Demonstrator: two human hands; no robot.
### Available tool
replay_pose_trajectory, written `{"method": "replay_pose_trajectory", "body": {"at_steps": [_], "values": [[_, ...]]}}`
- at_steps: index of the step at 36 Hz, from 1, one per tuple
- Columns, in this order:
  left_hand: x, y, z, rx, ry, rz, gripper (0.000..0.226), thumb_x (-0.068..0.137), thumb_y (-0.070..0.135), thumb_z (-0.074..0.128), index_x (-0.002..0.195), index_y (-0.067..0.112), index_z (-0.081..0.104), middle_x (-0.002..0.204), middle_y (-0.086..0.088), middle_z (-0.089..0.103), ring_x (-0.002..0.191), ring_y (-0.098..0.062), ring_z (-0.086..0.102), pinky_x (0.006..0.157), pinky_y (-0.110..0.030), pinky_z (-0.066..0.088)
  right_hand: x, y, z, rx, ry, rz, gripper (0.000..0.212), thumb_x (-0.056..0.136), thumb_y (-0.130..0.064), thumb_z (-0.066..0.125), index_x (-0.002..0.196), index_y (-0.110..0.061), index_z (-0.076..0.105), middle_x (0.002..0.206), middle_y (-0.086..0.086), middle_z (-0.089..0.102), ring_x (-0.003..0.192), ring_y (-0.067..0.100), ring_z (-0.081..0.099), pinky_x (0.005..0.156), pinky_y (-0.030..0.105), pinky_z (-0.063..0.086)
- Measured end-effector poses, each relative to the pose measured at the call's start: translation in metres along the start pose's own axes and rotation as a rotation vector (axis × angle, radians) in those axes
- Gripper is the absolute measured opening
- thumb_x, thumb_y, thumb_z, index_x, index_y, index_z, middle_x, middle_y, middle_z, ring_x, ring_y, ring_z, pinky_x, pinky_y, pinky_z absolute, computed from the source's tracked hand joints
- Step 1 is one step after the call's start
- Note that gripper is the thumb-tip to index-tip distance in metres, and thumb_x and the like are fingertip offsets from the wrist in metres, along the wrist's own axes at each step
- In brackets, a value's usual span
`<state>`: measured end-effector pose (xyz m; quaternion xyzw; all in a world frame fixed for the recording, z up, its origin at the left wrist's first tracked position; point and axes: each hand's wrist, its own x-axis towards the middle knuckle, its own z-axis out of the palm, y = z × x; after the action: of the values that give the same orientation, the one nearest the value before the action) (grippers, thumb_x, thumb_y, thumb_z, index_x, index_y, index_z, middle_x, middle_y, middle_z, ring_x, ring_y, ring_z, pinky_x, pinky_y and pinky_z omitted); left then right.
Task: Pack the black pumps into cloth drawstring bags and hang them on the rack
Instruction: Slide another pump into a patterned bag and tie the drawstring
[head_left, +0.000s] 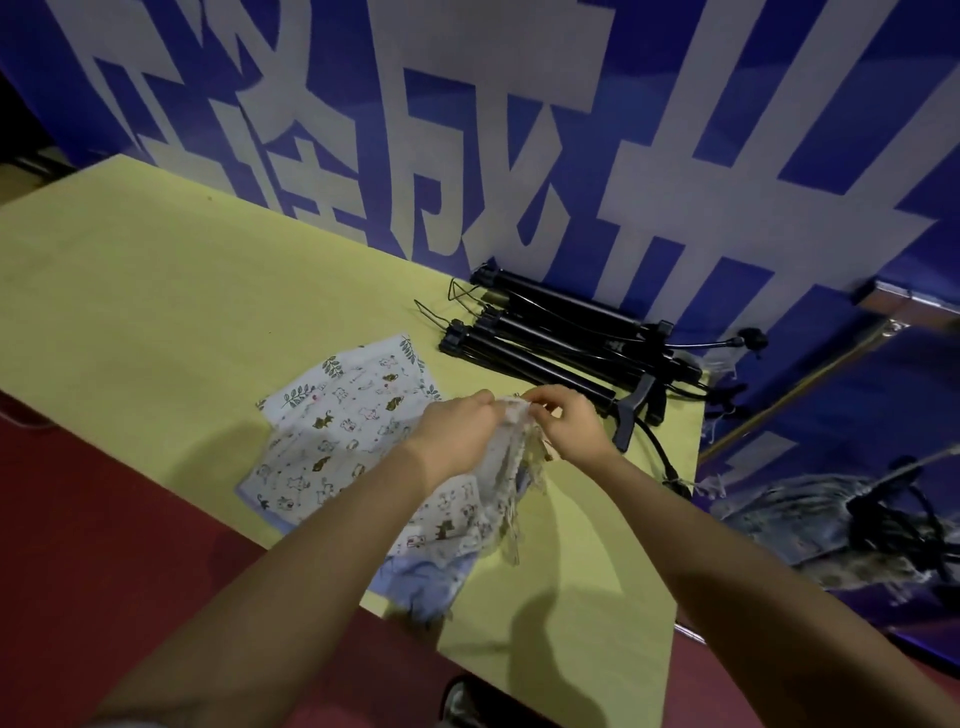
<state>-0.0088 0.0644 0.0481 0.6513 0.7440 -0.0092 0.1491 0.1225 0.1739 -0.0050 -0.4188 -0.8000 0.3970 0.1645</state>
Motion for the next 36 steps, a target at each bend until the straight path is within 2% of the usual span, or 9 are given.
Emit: {"method": "replay_pose_trajectory", "body": {"at_steps": [3,7,13,17,21,25,30,33,36], "values": [[0.005,0.000,0.001,-0.075,0.036,-0.016,0.071,0.083,-0.011,0.043,0.147,0.014,0.025,0.141,-0.005,0.037,0.106,-0.028,0.055,0.070,-0.036,0.049,-0.002,0.008,-0.011,0.101,0.028,0.137,0.032,0.090,0.002,0.043,0.111,-0.010,0.063,0.101,0.006,0.058,0.075,0.021,0.054,0.060,0.033,0.046],[0.012,0.001,-0.010,-0.244,0.115,-0.058,0.079,0.082,-0.012,0.043,0.150,0.018,0.016,0.151,0.001,0.027,0.123,-0.028,0.041,0.086,-0.039,0.051,-0.002,0.032,-0.014,-0.134,0.028,0.228,0.025,0.092,-0.003,0.043,0.108,-0.010,0.062,0.092,0.011,0.065,0.055,0.018,0.052,0.055,0.030,0.043],[0.022,0.002,-0.021,-0.200,0.165,-0.149,0.081,0.083,-0.004,0.047,0.151,0.020,0.010,0.152,0.003,0.025,0.120,-0.030,0.033,0.087,-0.034,0.041,-0.003,0.057,-0.003,-0.371,-0.084,0.303,0.017,0.092,-0.011,0.052,0.105,-0.004,0.061,0.109,0.014,0.061,0.097,0.032,0.059,0.072,0.036,0.048],[0.025,0.002,-0.008,-0.129,0.096,-0.170,0.083,0.082,-0.004,0.047,0.151,0.019,0.008,0.147,0.001,0.030,0.116,-0.029,0.035,0.092,-0.035,0.039,-0.003,0.064,0.005,-0.465,-0.126,0.297,0.024,0.093,-0.022,0.056,0.111,-0.007,0.056,0.116,0.010,0.055,0.103,0.030,0.057,0.076,0.035,0.046],[0.027,0.003,-0.002,-0.155,0.028,-0.172,0.085,0.081,-0.006,0.048,0.151,0.019,0.008,0.145,-0.002,0.032,0.115,-0.029,0.043,0.084,-0.035,0.047,-0.002,0.066,0.009,-0.486,-0.099,0.284,0.020,0.093,-0.015,0.049,0.109,-0.005,0.056,0.114,0.013,0.055,0.100,0.033,0.057,0.073,0.035,0.045],[0.033,0.007,-0.004,-0.198,-0.040,-0.184,0.087,0.081,-0.010,0.045,0.152,0.021,0.004,0.151,0.000,0.023,0.115,-0.027,0.045,0.075,-0.032,0.045,-0.003,0.064,0.009,-0.430,-0.070,0.273,0.018,0.090,-0.017,0.051,0.102,-0.005,0.057,0.105,0.012,0.057,0.092,0.031,0.059,0.071,0.035,0.047],[0.038,0.007,-0.004,-0.230,-0.191,-0.199,0.091,0.083,-0.013,0.038,0.151,0.025,-0.008,0.160,0.005,0.002,0.138,-0.034,0.028,0.100,-0.044,0.042,-0.009,0.048,0.002,-0.142,0.144,0.176,0.014,0.083,-0.026,0.062,0.086,-0.015,0.054,0.086,0.002,0.059,0.077,0.021,0.057,0.064,0.029,0.042],[0.038,0.004,-0.005,-0.205,-0.221,-0.248,0.094,0.080,-0.018,0.032,0.150,0.029,-0.011,0.160,0.009,-0.005,0.147,-0.035,0.001,0.113,-0.049,0.030,-0.005,0.027,-0.002,-0.008,0.158,0.018,0.011,0.079,-0.018,0.064,0.080,-0.017,0.053,0.083,-0.001,0.055,0.076,0.016,0.052,0.068,0.034,0.044],[0.036,0.001,-0.008,-0.206,-0.182,-0.272,0.095,0.079,-0.018,0.032,0.150,0.031,-0.009,0.160,0.012,-0.003,0.147,-0.034,0.002,0.113,-0.052,0.029,0.001,0.009,-0.001,0.029,0.097,-0.120,0.010,0.078,-0.014,0.065,0.078,-0.019,0.056,0.089,-0.003,0.052,0.088,0.014,0.048,0.073,0.029,0.039]]}}
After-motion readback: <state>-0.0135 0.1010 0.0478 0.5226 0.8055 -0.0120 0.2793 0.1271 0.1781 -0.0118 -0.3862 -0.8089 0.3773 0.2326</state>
